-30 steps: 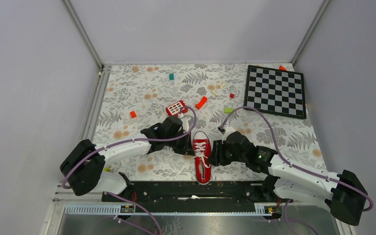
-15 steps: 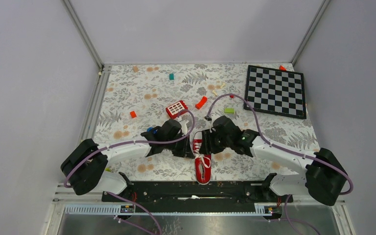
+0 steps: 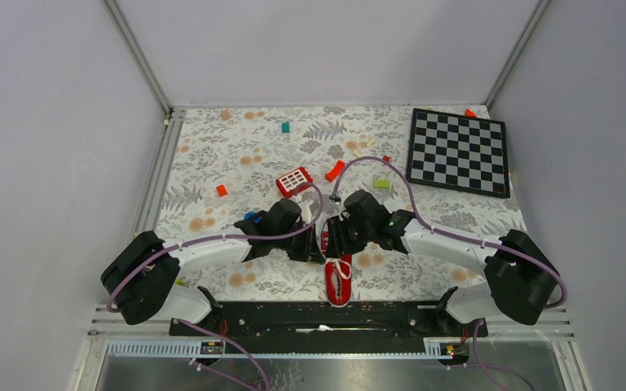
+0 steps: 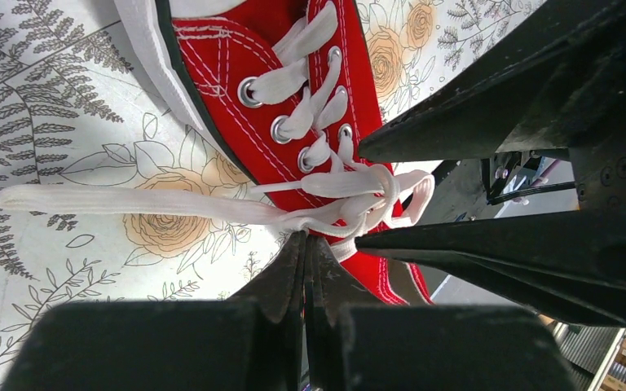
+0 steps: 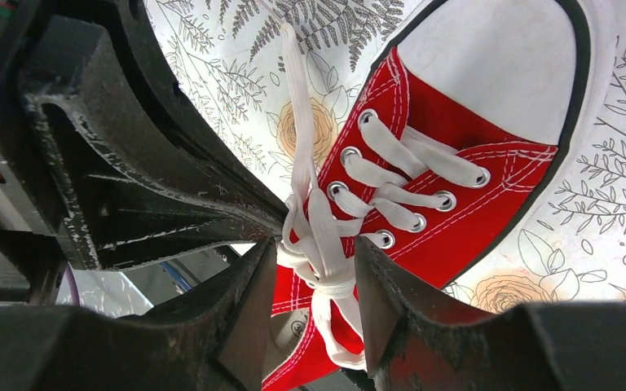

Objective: Tie the shoes
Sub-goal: Tie the shoelace on the shoe.

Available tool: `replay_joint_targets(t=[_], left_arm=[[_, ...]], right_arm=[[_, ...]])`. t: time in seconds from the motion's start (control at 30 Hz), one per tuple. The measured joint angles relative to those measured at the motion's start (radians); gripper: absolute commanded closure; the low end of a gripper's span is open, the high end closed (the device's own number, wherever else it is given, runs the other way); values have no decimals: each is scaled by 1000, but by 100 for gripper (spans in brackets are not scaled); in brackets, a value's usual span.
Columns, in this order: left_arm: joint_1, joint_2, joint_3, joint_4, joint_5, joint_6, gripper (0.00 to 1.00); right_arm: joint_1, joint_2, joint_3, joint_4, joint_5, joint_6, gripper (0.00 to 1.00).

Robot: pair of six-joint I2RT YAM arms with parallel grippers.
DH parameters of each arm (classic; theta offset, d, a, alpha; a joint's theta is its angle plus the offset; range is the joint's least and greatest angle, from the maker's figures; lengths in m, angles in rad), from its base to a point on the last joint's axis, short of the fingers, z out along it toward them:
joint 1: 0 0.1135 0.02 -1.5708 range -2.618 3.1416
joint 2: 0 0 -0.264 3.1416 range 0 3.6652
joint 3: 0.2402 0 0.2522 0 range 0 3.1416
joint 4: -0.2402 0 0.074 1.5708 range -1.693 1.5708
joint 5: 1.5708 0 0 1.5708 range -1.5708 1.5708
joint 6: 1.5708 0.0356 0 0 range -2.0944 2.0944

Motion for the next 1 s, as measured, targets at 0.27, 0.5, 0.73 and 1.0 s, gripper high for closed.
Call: replay_joint_targets(t=[0.27,0.5,0.73,1.0], left_arm=[[0,0,0,4,5,0,100],[0,0,0,11,7,0,100],[0,0,0,14,7,0,100],[0,0,0,15,8,0,100]], right_arm=[[0,47,12,22,0,-6,80],[-2,51,13,49,1,0,100],[-8,44,13,53,10,5,95],[-27,42,13,84,30,24,89]])
